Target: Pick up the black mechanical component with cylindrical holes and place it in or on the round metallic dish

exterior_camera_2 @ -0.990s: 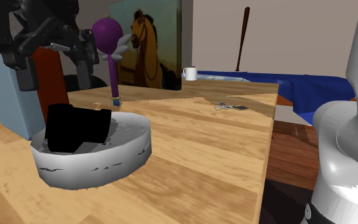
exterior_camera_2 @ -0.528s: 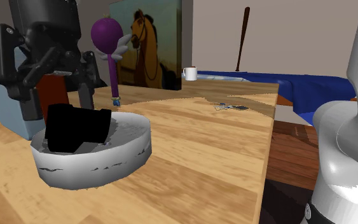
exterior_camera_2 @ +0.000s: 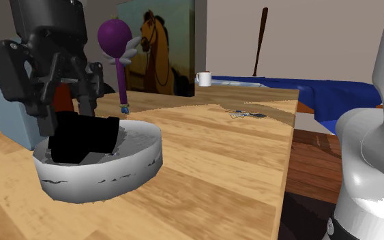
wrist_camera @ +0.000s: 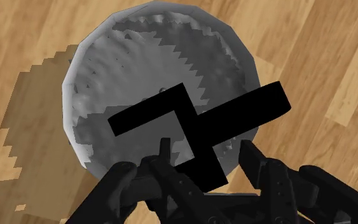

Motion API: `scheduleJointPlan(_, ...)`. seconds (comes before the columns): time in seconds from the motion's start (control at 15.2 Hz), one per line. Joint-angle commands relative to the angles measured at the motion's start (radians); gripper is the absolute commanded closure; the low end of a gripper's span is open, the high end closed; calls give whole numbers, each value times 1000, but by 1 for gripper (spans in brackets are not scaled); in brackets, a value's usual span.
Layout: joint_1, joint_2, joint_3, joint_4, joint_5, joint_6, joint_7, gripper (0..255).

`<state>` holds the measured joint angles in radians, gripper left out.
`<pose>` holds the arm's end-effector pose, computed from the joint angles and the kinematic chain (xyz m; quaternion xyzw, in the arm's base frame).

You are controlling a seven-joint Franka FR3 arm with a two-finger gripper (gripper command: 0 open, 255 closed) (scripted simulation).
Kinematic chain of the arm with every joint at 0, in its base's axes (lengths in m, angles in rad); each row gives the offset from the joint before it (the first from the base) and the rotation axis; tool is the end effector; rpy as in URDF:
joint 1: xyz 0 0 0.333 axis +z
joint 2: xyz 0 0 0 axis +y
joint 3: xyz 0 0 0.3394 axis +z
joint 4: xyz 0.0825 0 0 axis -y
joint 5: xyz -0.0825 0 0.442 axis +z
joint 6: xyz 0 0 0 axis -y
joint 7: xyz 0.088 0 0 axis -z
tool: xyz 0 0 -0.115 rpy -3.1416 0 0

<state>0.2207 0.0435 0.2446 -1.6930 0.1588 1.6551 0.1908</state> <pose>0.5521 0.2934 0.5575 -0.9876 -0.1266 0.0649 0.0666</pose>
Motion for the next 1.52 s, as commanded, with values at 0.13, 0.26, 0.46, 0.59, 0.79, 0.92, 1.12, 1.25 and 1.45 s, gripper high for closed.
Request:
scheduleJointPlan(0.13,0,0,0,0,0,0,0,255)
scheduleJointPlan(0.26,0,0,0,0,0,0,0,255)
scheduleJointPlan(0.46,0,0,0,0,0,0,0,255)
scheduleJointPlan(0.59,0,1,0,14,0,-13,2,255)
scheduleJointPlan(0.79,0,5,0,60,-2,-54,9,255)
scheduleJointPlan(0.92,0,9,0,92,-3,-81,13,255)
scheduleJointPlan(1.12,1,18,0,142,-5,-123,21,255)
scheduleJointPlan(1.25,1,25,1,178,-6,-152,26,255)
scheduleJointPlan(1.45,2,38,2,235,-9,-196,34,255)
